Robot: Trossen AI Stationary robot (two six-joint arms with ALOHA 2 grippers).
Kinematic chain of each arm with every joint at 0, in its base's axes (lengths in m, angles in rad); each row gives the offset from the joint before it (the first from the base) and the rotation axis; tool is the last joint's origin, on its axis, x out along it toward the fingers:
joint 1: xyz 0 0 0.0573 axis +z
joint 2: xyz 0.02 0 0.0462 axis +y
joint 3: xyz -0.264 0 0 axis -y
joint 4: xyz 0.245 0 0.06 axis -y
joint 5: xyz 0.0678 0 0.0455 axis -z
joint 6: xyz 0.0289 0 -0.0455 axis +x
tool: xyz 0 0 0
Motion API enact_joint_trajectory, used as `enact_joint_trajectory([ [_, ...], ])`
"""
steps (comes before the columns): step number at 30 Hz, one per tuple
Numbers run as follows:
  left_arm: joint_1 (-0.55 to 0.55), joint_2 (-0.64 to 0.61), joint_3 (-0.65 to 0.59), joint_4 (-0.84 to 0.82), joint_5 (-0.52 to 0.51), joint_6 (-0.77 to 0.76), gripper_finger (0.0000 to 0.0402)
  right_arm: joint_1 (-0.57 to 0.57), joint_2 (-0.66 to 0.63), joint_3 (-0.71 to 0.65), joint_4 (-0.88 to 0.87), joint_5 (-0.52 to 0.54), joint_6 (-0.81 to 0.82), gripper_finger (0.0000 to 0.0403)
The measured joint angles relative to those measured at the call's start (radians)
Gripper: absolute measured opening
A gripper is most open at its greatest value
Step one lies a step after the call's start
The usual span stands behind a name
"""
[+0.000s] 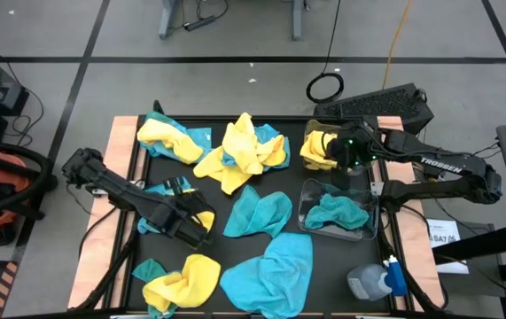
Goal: Sort microfiber towel by color & place in baskets
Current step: Put the yellow microfiber cloth into the top transparent bin
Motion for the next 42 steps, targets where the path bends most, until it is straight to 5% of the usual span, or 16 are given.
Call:
enact_joint_trajectory([
  [13,0.026,-0.001,0.295,0.169,-0.362,0.322,0.0001,0.235,0.037,0.024,0.45,-0.157,-0.091,0.0251],
  [20,0.069,0.0,0.339,0.457,-0.368,0.592,0.0,0.334,0.141,0.024,0.724,-0.146,-0.134,0.0251],
  [24,0.081,0.0,0.357,0.565,-0.363,0.681,0.0,0.349,0.211,0.024,0.804,-0.048,-0.148,0.0251],
  [42,0.113,0.0,0.384,0.734,-0.309,0.822,0.0,0.393,0.545,0.024,1.264,-0.101,-0.089,0.0251],
])
